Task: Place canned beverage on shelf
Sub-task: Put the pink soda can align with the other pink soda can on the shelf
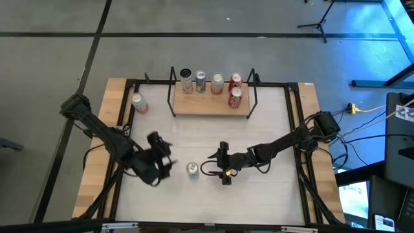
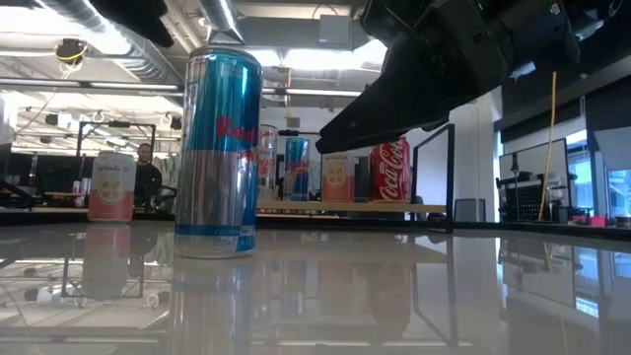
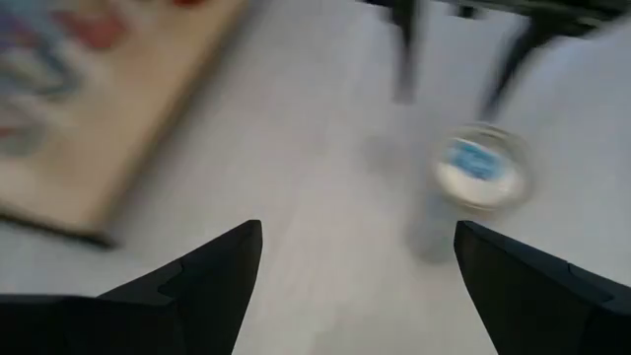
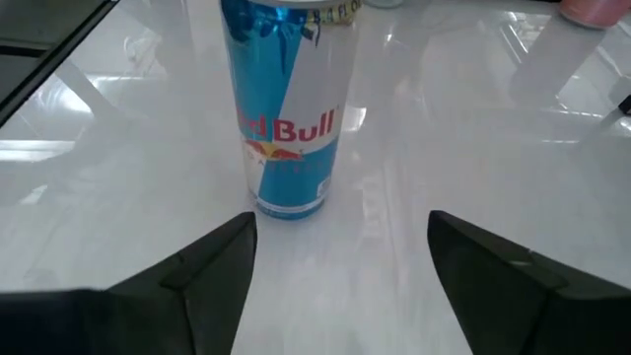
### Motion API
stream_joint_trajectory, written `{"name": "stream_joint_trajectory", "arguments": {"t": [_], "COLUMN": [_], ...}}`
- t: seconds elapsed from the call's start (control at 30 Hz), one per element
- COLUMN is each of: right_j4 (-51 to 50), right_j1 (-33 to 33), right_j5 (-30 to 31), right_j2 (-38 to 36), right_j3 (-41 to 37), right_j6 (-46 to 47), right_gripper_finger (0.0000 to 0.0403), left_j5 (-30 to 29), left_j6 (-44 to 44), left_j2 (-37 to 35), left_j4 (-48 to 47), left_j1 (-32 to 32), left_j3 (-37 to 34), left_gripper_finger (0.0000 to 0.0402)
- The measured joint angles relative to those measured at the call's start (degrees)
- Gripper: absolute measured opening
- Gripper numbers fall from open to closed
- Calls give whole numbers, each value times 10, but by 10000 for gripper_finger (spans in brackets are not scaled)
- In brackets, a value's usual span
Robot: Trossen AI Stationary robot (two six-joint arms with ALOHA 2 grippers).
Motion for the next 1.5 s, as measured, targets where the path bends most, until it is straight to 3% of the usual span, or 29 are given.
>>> {"name": "stream_joint_trajectory", "arguments": {"t": [0.2,0.47,0.6,0.97,1.2,1.5], "right_j4": [-8,-18,-17,-43,-87,-82], "right_j1": [0,0,0,0,0,0], "right_j5": [0,0,0,-6,-9,-10], "right_j2": [0,0,0,0,0,0], "right_j3": [0,0,0,0,0,0], "right_j6": [0,0,-3,-50,-60,-56], "right_gripper_finger": [295,294,294,294,294,294], "left_j5": [-45,-2,38,68,108,131], "left_j6": [-99,-173,-107,65,167,186], "left_j2": [-31,-71,-71,-55,-54,6], "left_j4": [-222,-401,-395,-381,-309,-301], "left_j1": [79,264,376,637,732,803], "left_j3": [50,54,52,52,52,52], "left_gripper_finger": [325,325,325,325,325,325]}}
